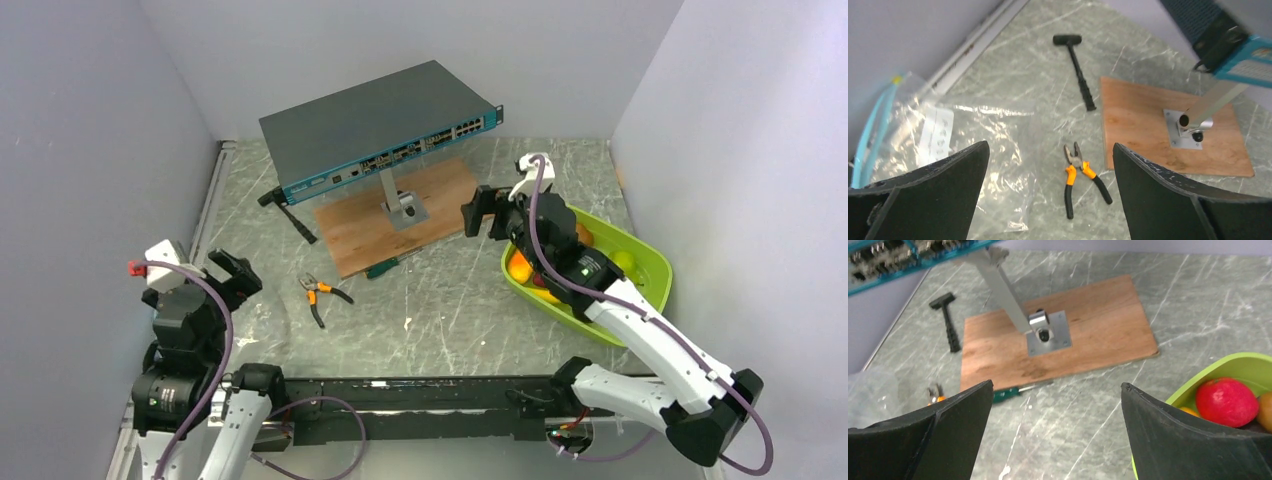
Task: Place the food in the zip-top bag and seal the zipper
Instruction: Move the zipper food storage bag to the center of the board.
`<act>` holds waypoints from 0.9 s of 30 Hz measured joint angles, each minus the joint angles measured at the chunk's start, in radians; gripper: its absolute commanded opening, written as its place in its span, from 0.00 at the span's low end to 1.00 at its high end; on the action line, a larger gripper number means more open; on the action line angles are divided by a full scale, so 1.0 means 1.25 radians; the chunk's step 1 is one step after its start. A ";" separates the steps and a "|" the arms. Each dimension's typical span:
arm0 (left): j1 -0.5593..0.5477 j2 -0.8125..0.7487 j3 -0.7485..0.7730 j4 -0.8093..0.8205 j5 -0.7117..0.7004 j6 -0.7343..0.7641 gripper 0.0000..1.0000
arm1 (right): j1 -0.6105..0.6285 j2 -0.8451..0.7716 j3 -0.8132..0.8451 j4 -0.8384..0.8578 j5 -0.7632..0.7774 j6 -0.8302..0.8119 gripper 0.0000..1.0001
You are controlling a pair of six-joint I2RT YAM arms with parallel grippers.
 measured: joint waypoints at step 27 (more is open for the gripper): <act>0.000 0.231 -0.334 -0.054 0.023 -0.492 0.99 | 0.045 0.046 -0.222 0.222 -0.480 0.119 1.00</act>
